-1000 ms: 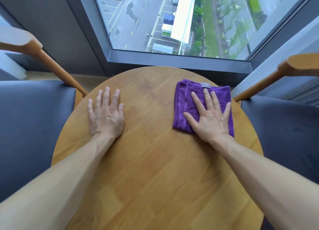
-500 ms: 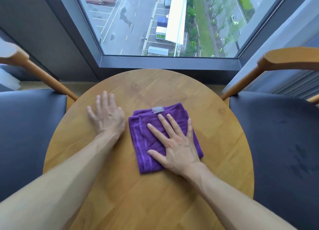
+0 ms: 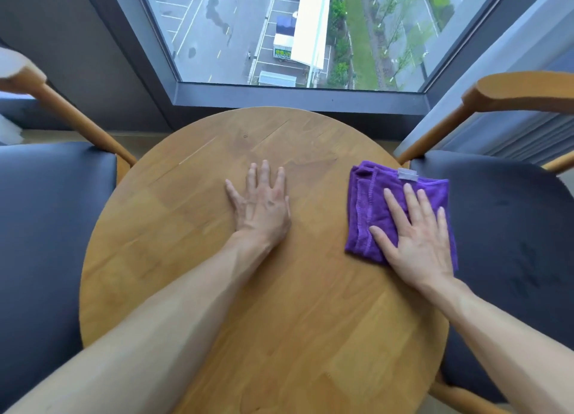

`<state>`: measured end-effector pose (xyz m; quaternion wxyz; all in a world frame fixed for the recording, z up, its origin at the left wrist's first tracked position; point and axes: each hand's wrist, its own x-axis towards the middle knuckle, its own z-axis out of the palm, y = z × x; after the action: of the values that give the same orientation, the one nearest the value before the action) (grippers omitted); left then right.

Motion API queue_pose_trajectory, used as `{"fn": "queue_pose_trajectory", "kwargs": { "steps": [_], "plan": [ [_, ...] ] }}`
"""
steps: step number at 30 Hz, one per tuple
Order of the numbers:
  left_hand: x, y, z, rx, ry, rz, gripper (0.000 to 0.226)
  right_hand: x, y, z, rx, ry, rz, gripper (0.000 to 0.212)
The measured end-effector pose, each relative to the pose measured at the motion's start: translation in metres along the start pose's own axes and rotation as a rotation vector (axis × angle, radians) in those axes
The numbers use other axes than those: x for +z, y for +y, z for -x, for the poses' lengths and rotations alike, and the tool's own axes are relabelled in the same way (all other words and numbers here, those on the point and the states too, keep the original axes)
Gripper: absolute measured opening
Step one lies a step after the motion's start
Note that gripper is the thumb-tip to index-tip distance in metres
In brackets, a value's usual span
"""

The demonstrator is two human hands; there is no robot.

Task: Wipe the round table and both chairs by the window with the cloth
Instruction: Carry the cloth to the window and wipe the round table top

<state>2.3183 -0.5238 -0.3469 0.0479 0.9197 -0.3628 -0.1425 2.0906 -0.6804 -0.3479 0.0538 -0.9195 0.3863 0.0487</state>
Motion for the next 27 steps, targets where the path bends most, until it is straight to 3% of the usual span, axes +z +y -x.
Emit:
{"fn": "queue_pose_trajectory", "kwargs": {
  "steps": [5, 10, 13, 17, 27],
  "plan": [
    [-0.012, -0.002, -0.004, 0.009, -0.019, -0.025, 0.054, 0.011, -0.058, 0.041, -0.046, 0.026, -0.007, 0.076],
    [-0.029, 0.006, -0.004, -0.012, -0.01, -0.01, 0.036, 0.027, -0.148, 0.081, -0.198, 0.029, -0.082, 0.08],
    [-0.035, 0.019, -0.007, -0.053, -0.101, -0.079, 0.044, 0.032, -0.165, 0.094, -0.247, 0.03, -0.064, 0.076],
    [-0.033, 0.023, -0.009, -0.065, -0.121, -0.11, 0.056, 0.025, -0.131, 0.088, -0.245, 0.021, -0.025, 0.074],
    [-0.02, 0.008, 0.003, -0.023, -0.166, -0.109, 0.071, 0.014, -0.001, 0.081, 0.1, 0.031, -0.004, 0.07]
  ]
}}
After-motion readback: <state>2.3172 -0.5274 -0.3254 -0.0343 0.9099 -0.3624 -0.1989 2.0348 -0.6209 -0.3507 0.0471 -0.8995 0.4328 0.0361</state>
